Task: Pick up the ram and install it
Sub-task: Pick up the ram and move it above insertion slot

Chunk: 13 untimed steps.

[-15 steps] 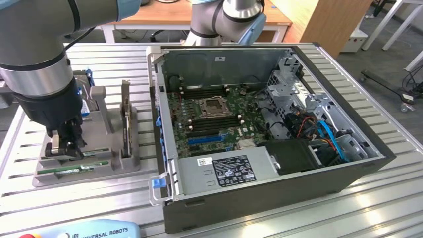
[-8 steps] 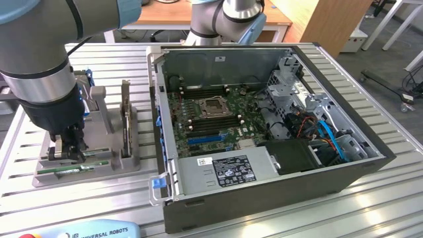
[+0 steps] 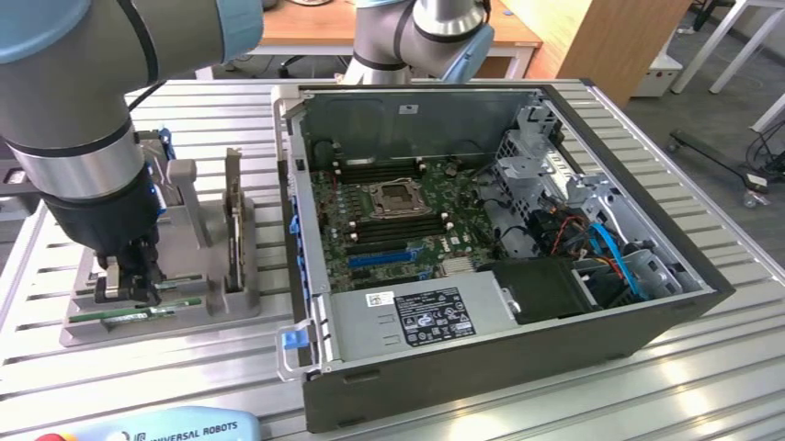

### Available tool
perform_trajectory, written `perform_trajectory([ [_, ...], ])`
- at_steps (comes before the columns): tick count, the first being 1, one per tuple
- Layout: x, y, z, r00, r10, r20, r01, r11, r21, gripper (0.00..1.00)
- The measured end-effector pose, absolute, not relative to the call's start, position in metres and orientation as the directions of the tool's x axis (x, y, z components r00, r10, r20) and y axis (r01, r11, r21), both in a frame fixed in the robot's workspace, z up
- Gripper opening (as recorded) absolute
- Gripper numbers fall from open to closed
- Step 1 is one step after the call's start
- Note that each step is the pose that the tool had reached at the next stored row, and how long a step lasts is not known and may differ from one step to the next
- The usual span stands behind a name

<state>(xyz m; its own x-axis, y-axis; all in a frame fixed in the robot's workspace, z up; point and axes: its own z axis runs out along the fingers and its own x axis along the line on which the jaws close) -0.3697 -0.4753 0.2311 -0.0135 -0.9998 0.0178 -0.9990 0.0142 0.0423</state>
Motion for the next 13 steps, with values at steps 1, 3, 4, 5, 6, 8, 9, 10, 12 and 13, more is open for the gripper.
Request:
perform_trajectory([
  [1,-0.37,-0.475,0.23,-0.013,-1.0,0.018,-0.999,0.014,0.042,0.36],
  [3,-0.37,-0.475,0.228,-0.013,-1.0,0.018,-0.999,0.014,0.042,0.36],
  [4,-0.37,-0.475,0.227,-0.013,-1.0,0.018,-0.999,0.014,0.042,0.36],
  [5,-0.37,-0.475,0.226,-0.013,-1.0,0.018,-0.999,0.014,0.042,0.36],
  [6,-0.37,-0.475,0.225,-0.014,-1.0,0.018,-0.999,0.014,0.042,0.36],
  [8,-0.37,-0.475,0.223,-0.013,-1.0,0.018,-0.999,0.014,0.042,0.36],
  [9,-0.37,-0.475,0.222,-0.013,-1.0,0.018,-0.999,0.014,0.042,0.36],
  [10,-0.37,-0.475,0.222,-0.013,-1.0,0.018,-0.999,0.014,0.042,0.36],
  [12,-0.37,-0.475,0.22,-0.013,-1.0,0.018,-0.999,0.014,0.042,0.36],
  [13,-0.37,-0.475,0.219,-0.013,-1.0,0.018,-0.999,0.014,0.042,0.36],
])
